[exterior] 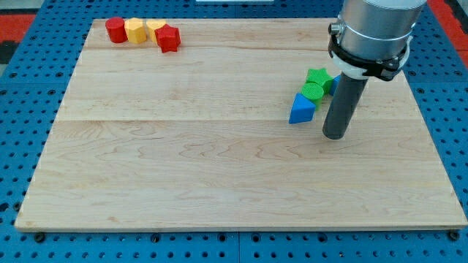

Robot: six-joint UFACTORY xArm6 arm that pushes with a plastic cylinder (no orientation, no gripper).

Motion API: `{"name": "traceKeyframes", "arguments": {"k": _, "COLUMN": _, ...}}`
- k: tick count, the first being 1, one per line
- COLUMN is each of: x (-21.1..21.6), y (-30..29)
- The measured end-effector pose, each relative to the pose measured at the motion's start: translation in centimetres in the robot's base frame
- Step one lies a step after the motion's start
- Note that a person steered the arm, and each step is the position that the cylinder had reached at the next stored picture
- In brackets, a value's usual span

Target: Move your arm towards the center

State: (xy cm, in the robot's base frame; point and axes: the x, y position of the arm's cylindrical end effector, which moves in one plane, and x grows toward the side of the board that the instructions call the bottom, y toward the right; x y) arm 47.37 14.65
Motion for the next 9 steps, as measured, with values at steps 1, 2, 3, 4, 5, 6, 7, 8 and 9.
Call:
{"name": "traceKeyframes", "arguments": {"k": 1, "x": 0.0, "y": 0.0}}
{"name": "traceKeyframes", "arguments": {"k": 2, "x": 0.0, "y": 0.1}}
{"name": "traceKeyframes", "arguments": {"k": 3, "x": 0.3, "y": 0.1}}
{"name": "traceKeyframes", "arguments": {"k": 4, "x": 0.5, "y": 0.4}}
{"name": "traceKeyframes", "arguments": {"k": 5, "x": 4.5, "y": -1.8}}
{"name": "traceKeyframes", "arguments": {"k": 6, "x": 6.0, "y": -9.7}}
{"name": "traceKeyframes", "arguments": {"k": 7, "x": 5.9, "y": -18.9}}
{"name": "traceKeyframes", "arguments": {"k": 8, "x": 2.9, "y": -22.7}}
{"name": "traceKeyframes", "arguments": {"k": 9, "x": -1.5, "y": -23.3}}
